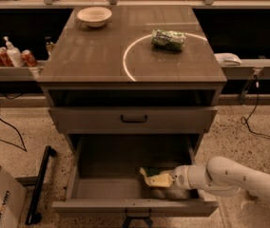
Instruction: Place sponge into middle drawer
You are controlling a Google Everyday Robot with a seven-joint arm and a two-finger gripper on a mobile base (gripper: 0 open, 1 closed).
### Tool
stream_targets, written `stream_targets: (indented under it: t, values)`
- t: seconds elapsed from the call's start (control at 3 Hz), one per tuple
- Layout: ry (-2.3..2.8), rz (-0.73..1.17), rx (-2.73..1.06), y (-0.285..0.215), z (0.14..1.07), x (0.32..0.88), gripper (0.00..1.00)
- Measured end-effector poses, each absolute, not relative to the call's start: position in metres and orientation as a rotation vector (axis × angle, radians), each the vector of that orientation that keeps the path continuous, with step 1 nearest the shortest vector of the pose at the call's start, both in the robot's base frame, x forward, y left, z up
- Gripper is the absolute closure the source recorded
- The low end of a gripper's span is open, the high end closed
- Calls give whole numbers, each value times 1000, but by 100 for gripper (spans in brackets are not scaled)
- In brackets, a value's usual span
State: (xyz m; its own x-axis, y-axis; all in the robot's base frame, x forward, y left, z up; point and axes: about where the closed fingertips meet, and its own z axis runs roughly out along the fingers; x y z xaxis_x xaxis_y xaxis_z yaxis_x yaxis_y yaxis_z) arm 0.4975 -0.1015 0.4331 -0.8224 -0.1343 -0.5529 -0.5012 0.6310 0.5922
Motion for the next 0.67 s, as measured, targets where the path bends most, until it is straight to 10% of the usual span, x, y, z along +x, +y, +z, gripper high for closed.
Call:
stream_targets:
  t: [0.67]
  values:
    - [2432, 1058, -402, -120, 404, 498, 26]
